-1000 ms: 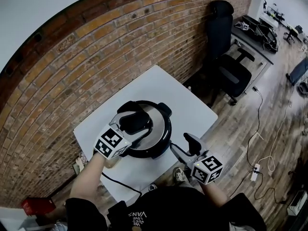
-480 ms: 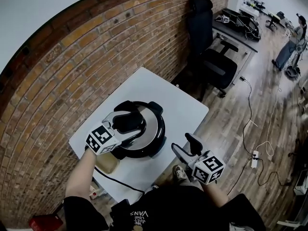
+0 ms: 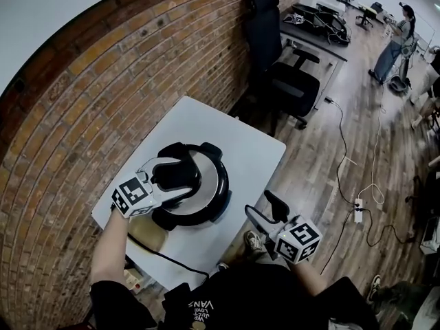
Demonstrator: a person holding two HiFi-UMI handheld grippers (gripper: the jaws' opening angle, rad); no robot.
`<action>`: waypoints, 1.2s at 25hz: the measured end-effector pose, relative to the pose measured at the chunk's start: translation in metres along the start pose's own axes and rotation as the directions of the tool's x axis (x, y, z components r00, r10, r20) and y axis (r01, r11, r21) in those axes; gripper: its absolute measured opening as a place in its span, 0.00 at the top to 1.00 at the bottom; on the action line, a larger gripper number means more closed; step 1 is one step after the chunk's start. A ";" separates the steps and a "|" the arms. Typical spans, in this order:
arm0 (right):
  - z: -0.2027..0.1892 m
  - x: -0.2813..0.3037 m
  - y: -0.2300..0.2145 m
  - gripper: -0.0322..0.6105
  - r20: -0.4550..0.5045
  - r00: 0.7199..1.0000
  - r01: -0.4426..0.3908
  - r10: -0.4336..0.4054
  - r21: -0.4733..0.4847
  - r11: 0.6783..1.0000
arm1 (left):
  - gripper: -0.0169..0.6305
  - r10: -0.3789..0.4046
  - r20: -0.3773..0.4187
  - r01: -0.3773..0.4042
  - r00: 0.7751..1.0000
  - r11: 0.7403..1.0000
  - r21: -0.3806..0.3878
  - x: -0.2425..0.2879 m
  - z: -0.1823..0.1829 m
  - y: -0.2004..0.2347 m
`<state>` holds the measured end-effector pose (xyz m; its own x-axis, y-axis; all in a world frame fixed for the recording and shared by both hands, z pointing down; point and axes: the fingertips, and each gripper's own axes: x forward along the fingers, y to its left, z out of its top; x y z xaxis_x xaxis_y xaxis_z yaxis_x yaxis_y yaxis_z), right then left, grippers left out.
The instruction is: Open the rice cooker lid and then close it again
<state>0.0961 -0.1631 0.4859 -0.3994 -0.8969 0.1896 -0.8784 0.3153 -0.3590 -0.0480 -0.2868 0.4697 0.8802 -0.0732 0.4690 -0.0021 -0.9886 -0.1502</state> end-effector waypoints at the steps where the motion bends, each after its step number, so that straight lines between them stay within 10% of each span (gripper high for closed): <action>1: -0.001 -0.002 0.000 0.49 -0.001 1.000 0.005 -0.005 0.000 1.000 | 0.52 -0.003 0.002 0.003 1.000 1.000 0.002 0.000 0.000 0.000; 30: 0.003 -0.011 0.020 0.49 0.027 0.998 -0.048 0.048 0.011 0.999 | 0.54 0.222 0.082 -0.218 0.971 0.974 -0.060 -0.050 0.037 0.009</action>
<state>0.0840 -0.1482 0.4740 -0.4339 -0.8889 0.1469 -0.8550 0.3548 -0.3781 -0.0750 -0.2875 0.4126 0.8937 -0.2801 0.3506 -0.2223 -0.9550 -0.1963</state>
